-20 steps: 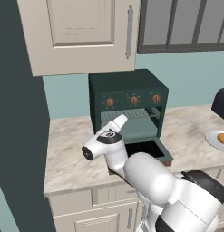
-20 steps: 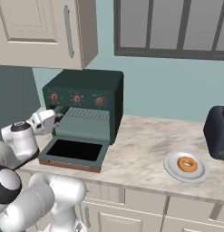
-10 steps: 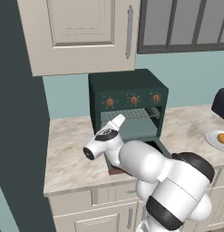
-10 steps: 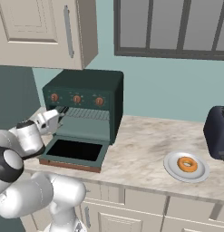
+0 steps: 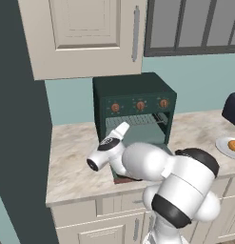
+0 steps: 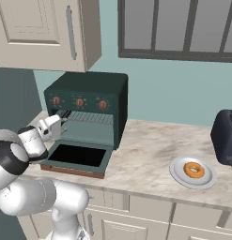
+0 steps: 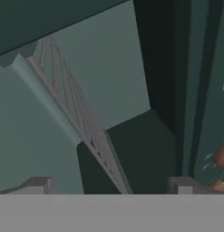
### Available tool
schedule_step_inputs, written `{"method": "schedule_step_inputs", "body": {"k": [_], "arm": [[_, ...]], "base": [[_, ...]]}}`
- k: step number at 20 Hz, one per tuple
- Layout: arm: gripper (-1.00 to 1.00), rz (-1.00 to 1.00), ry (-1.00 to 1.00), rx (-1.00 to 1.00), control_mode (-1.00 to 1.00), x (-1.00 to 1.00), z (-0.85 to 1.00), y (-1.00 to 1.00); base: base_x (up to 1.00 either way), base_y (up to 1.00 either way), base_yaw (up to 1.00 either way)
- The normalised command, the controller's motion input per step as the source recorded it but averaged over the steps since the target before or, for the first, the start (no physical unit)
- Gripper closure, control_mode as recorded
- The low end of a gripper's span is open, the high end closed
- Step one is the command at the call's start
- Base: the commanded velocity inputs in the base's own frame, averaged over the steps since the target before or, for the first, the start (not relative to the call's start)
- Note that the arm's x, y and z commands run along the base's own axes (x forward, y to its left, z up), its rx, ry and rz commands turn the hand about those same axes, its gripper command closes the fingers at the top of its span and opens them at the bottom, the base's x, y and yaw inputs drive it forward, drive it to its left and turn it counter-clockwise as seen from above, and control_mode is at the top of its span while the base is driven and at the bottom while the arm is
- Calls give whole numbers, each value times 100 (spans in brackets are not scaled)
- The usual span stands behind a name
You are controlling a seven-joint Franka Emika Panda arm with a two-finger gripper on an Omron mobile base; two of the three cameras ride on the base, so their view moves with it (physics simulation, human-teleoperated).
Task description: Pick up the bagel from the plate, place it on the toaster oven rack, close the door, and set the timer.
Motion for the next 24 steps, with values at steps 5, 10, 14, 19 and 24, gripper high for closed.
{"method": "schedule_step_inputs", "body": {"k": [5, 10, 14, 19, 24], "arm": [[-100, 0, 0, -5, -100, 7, 0, 0], [-100, 0, 0, -5, -100, 14, 0, 0], [-100, 0, 0, -4, -100, 23, 0, 0], [-100, 0, 0, -3, -100, 24, -3, 0], [-100, 0, 0, -3, -100, 19, -9, 0]], "base": [[0, 0, 0], [0, 0, 0], [0, 0, 0], [0, 0, 0], [0, 0, 0]]}}
